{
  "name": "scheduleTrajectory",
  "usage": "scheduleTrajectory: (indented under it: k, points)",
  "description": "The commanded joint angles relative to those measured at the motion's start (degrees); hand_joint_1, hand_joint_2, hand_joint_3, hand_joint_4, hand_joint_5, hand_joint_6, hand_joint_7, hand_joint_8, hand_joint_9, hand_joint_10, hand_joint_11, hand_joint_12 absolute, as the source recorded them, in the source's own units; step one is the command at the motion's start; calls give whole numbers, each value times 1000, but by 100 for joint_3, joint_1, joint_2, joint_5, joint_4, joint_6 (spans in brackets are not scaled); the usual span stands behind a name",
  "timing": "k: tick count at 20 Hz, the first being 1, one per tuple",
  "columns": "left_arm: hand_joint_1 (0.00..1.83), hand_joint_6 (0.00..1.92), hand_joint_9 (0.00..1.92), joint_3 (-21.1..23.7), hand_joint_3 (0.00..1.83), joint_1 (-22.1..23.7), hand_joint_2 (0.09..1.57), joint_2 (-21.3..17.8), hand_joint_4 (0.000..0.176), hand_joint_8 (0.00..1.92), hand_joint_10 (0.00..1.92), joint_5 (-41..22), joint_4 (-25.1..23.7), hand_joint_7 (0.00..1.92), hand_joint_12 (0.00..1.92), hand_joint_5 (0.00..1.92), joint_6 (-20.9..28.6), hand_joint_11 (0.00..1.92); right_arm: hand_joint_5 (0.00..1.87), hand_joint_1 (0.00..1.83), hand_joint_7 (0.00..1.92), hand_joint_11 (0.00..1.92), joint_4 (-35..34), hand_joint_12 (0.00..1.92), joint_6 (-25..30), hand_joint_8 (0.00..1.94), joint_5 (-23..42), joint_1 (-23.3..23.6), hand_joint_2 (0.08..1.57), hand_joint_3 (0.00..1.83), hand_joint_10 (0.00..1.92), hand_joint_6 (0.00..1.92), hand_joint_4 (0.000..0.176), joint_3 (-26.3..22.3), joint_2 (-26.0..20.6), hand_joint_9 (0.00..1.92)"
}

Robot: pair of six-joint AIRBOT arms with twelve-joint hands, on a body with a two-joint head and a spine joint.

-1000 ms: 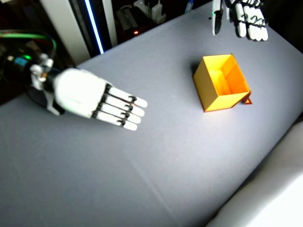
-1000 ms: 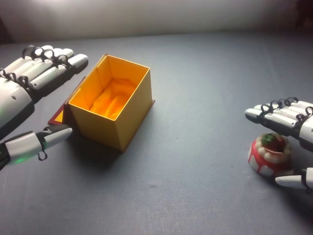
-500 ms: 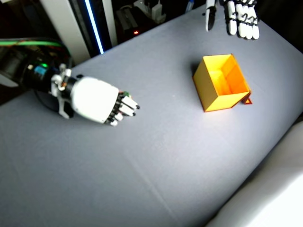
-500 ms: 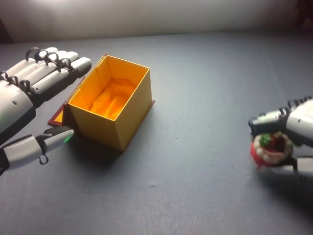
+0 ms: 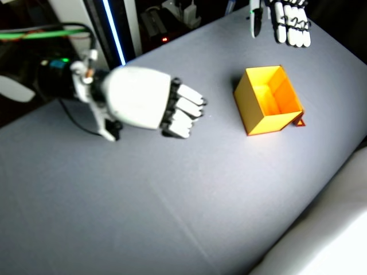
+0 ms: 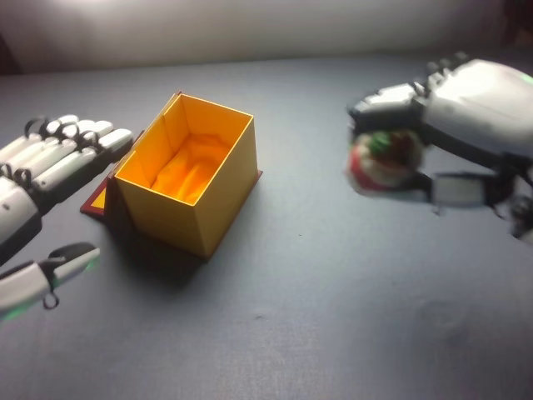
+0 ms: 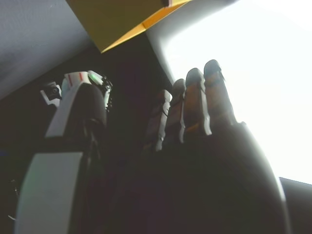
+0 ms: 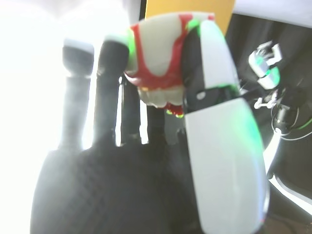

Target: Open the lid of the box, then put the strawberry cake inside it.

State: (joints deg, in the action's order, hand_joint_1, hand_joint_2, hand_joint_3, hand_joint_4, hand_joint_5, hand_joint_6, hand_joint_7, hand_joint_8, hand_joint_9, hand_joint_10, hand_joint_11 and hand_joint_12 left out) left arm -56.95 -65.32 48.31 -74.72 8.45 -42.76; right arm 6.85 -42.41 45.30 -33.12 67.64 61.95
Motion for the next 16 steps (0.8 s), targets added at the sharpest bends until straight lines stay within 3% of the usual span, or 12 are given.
scheduleTrajectory:
  k: [1, 3, 4, 5, 6, 7, 11, 12, 13, 14, 15, 16]
  points:
    - [825, 0, 0, 17, 0, -75, 1385, -58, 30, 0, 0, -858, 164, 0, 12, 0, -1, 20, 632, 1183, 723, 880, -22, 1921, 18, 1710, 612, 145, 1296, 0, 1880, 1235, 0, 47, 46, 831]
    - [863, 0, 0, 78, 0, -366, 1385, -39, 11, 0, 0, -1166, 514, 0, 12, 0, -1, 5, 665, 1298, 696, 553, 48, 1899, 19, 1520, 504, 433, 1266, 0, 1695, 1218, 0, 252, 330, 718]
    - [848, 0, 0, 85, 0, -482, 1382, -15, 17, 0, 0, -1291, 670, 0, 19, 0, -1, 15, 709, 1228, 775, 758, 67, 1917, 19, 1559, 454, 558, 1250, 0, 1676, 1136, 0, 338, 449, 804]
    - [839, 0, 0, 107, 0, -687, 1378, 8, 23, 0, 0, -1455, 870, 0, 15, 0, 1, 2, 786, 1143, 1077, 1284, 128, 1920, 19, 1865, 382, 742, 1216, 0, 1872, 1216, 0, 439, 596, 1251]
    - [808, 0, 0, 125, 0, -750, 1378, 11, 21, 0, 0, -1518, 942, 0, 18, 0, 1, 3, 798, 1126, 1288, 1618, 211, 1921, 19, 1926, 280, 895, 1211, 0, 1911, 1239, 0, 510, 712, 1529]
    - [803, 0, 0, 132, 0, -768, 1378, 17, 30, 0, 0, -1543, 985, 0, 17, 0, 1, 0, 788, 1119, 1365, 1723, 297, 1921, 18, 1938, 196, 1033, 1216, 1, 1919, 1263, 0, 555, 739, 1630]
    - [816, 0, 0, 96, 2, -774, 1378, 103, 41, 0, 0, -1539, 1120, 0, 0, 0, 1, 0, 814, 1131, 983, 1366, 389, 1921, 13, 1797, 29, 1433, 1204, 0, 1921, 1226, 0, 898, 1153, 1240]
    - [821, 0, 0, 88, 3, -774, 1382, 111, 33, 0, 0, -1523, 1125, 0, 0, 0, 1, 0, 818, 1129, 1046, 1435, 456, 1921, 13, 1912, -33, 1526, 1200, 0, 1921, 1220, 0, 967, 1259, 1307]
    - [821, 0, 0, 74, 2, -774, 1382, 126, 40, 0, 0, -1506, 1129, 0, 0, 0, 1, 0, 815, 1128, 1351, 1656, 535, 1921, 13, 1935, -107, 1615, 1202, 0, 1921, 1223, 0, 1023, 1365, 1560]
    - [817, 0, 0, 51, 0, -774, 1377, 154, 36, 0, 0, -1493, 1152, 0, 0, 0, 2, 0, 805, 1124, 1346, 1669, 587, 1921, 13, 1940, -168, 1681, 1206, 2, 1921, 1236, 0, 1086, 1475, 1573]
    - [785, 0, 0, 26, 0, -774, 1376, 188, 55, 0, 0, -1490, 1182, 0, 0, 0, 4, 0, 719, 1190, 895, 1191, 602, 1890, 13, 1679, -208, 1717, 1247, 0, 1764, 1144, 0, 1166, 1604, 1133]
    - [793, 0, 0, -10, 0, -774, 1371, 241, 60, 0, 0, -1488, 1217, 0, 0, 0, 20, 0, 707, 1213, 834, 1018, 620, 1799, 13, 1570, -261, 1738, 1244, 0, 1603, 1117, 0, 1251, 1740, 1007]
